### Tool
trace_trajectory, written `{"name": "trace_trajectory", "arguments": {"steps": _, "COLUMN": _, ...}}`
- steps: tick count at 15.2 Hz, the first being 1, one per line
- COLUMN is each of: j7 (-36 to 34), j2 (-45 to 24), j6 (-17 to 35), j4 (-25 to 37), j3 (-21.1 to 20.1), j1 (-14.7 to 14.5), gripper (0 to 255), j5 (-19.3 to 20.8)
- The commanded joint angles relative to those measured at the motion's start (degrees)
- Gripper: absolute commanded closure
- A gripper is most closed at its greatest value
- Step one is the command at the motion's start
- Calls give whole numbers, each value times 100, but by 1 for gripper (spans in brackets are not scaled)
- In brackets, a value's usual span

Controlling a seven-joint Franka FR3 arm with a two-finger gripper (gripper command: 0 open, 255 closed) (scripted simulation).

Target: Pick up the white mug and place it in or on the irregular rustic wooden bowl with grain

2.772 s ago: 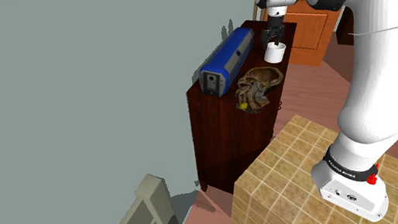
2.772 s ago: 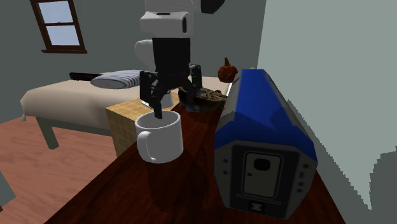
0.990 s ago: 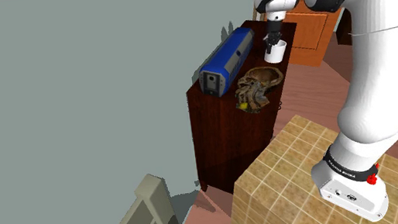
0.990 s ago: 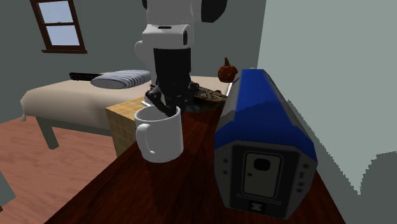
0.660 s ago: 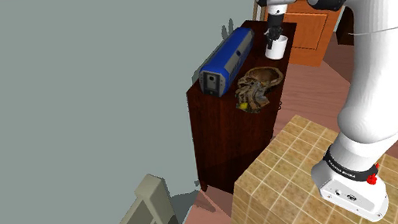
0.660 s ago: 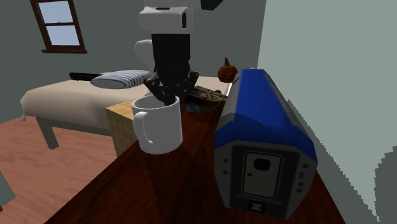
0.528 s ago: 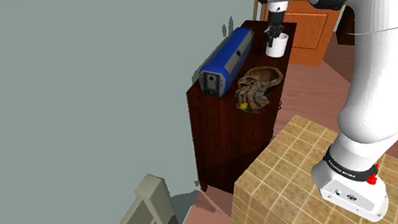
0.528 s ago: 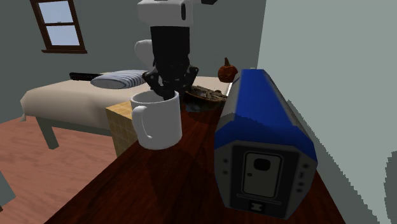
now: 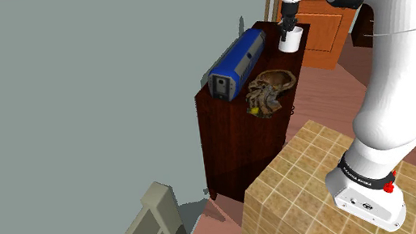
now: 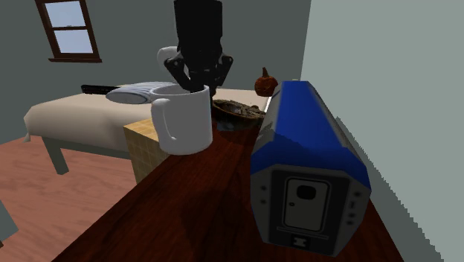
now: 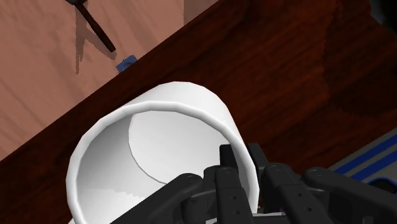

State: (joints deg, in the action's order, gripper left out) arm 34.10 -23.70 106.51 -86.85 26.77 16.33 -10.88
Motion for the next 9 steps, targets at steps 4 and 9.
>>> {"name": "trace_trajectory", "arguments": {"steps": 4, "j7": -20, "j2": 47, "j6": -369, "j4": 329, "j3": 22, "j1": 28, "gripper": 255, "j5": 32}}
{"name": "trace_trajectory", "arguments": {"steps": 9, "j7": -41, "j2": 59, "j6": -748, "j4": 701, "j3": 36, "j1": 63, "gripper": 255, "j5": 47}}
